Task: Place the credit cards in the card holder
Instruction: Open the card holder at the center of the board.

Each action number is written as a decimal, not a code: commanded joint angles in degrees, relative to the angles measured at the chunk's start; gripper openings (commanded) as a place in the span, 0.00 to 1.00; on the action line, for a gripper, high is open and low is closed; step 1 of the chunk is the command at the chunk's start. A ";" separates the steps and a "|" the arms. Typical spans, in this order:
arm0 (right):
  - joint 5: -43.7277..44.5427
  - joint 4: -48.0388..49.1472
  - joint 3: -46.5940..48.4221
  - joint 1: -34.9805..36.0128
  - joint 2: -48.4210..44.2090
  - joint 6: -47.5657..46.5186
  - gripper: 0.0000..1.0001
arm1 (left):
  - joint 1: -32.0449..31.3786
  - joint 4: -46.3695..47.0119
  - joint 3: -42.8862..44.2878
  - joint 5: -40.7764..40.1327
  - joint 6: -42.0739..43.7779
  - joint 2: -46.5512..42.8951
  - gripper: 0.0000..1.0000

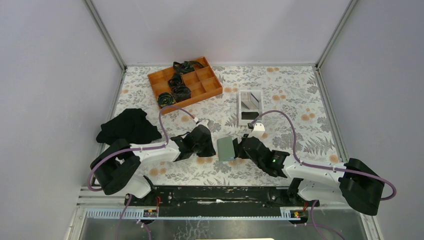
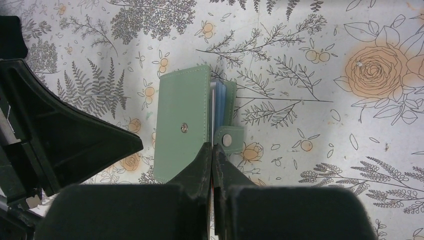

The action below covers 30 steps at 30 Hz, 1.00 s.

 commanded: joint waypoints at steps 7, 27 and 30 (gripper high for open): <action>1.62 2.57 -0.47 -0.68 2.19 -0.73 0.00 | -0.23 0.63 -0.09 0.30 0.63 0.53 0.13; -1.48 6.23 -1.69 -1.54 3.24 -0.18 0.00 | -0.23 1.01 0.55 0.91 0.02 1.86 0.12; -1.70 6.49 -1.84 -1.58 2.78 0.05 0.00 | -0.30 1.00 0.58 1.01 -0.11 2.01 0.12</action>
